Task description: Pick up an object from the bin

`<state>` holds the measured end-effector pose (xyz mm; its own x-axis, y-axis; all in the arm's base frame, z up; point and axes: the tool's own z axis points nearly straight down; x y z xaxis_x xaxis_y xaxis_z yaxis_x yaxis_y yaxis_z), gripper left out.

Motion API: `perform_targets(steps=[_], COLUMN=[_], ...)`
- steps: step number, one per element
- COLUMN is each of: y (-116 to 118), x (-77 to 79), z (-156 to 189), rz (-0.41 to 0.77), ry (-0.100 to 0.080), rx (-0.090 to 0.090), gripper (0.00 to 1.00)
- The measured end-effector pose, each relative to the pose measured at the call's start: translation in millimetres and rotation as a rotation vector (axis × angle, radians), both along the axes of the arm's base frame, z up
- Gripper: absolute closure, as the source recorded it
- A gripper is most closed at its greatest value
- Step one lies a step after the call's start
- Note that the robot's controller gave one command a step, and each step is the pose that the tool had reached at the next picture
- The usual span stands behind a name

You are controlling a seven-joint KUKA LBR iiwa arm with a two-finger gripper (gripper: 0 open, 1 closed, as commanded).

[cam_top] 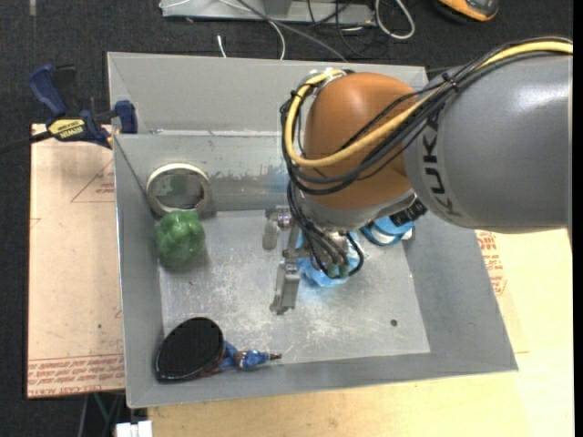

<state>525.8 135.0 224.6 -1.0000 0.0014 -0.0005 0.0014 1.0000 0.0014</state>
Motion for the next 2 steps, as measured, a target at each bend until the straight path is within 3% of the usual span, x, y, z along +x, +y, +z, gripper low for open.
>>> perform_targets(steps=[1,2], y=[0,-9], x=[0.0,-45.2], z=[0,-68], rz=[0.0,0.224], ry=[0.0,0.007], rx=[0.0,0.0], gripper=[0.0,0.0])
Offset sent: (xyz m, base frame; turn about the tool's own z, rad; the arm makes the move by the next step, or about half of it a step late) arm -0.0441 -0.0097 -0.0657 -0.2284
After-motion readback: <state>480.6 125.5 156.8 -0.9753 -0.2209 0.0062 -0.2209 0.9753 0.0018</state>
